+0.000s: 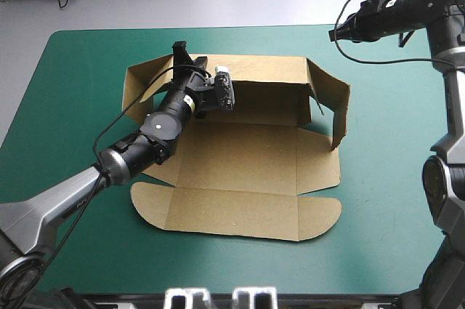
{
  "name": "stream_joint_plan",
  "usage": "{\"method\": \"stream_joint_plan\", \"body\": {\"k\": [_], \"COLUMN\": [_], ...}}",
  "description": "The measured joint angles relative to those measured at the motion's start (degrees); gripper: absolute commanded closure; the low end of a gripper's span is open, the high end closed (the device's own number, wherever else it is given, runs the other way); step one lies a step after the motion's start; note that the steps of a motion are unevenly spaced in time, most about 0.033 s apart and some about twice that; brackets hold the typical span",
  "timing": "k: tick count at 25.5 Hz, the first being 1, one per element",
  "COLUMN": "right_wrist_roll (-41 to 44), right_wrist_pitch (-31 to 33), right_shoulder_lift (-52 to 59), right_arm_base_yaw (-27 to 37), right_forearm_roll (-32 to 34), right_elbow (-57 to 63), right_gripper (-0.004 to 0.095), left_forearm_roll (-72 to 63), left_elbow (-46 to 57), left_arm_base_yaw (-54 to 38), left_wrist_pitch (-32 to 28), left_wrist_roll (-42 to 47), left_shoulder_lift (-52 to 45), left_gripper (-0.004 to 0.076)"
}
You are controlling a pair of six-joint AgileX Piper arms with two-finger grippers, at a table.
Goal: Fold the box
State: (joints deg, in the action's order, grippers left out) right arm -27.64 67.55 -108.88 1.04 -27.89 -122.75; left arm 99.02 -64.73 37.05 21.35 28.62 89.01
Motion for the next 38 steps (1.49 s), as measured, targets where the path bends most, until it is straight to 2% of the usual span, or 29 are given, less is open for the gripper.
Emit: {"method": "stream_joint_plan", "body": {"k": [17, 23, 28, 33, 38], "right_wrist_roll": [0.4, -0.6, -2.5, -5.3, -10.8], "right_wrist_pitch": [0.0, 2.3, 3.2, 3.2, 3.1], "right_shoulder_lift": [-6.9, -8.8, -8.0, -1.0, 1.6], "right_arm_base_yaw": [-0.9, -1.8, -1.9, -1.9, -2.2], "right_forearm_roll": [0.0, 0.0, -1.1, -2.5, -8.7], "right_elbow": [-1.3, -0.1, 7.3, 15.1, 20.6], "right_gripper": [0.0932, 0.0932, 0.0933, 0.0933, 0.0933], "left_forearm_roll": [0.2, 0.1, 0.1, 0.1, 0.2], "left_elbow": [-3.3, -3.6, -3.6, -3.6, -3.6], "left_arm_base_yaw": [-2.5, -2.5, -2.7, -4.5, -4.6], "left_wrist_pitch": [-0.3, -1.2, -2.1, -3.4, -4.0], "left_wrist_roll": [1.0, 1.0, 1.3, 2.6, 2.8], "left_shoulder_lift": [4.7, 4.7, 4.7, 4.7, 4.7], "left_gripper": [0.0734, 0.0734, 0.0734, 0.0734, 0.0734]}}
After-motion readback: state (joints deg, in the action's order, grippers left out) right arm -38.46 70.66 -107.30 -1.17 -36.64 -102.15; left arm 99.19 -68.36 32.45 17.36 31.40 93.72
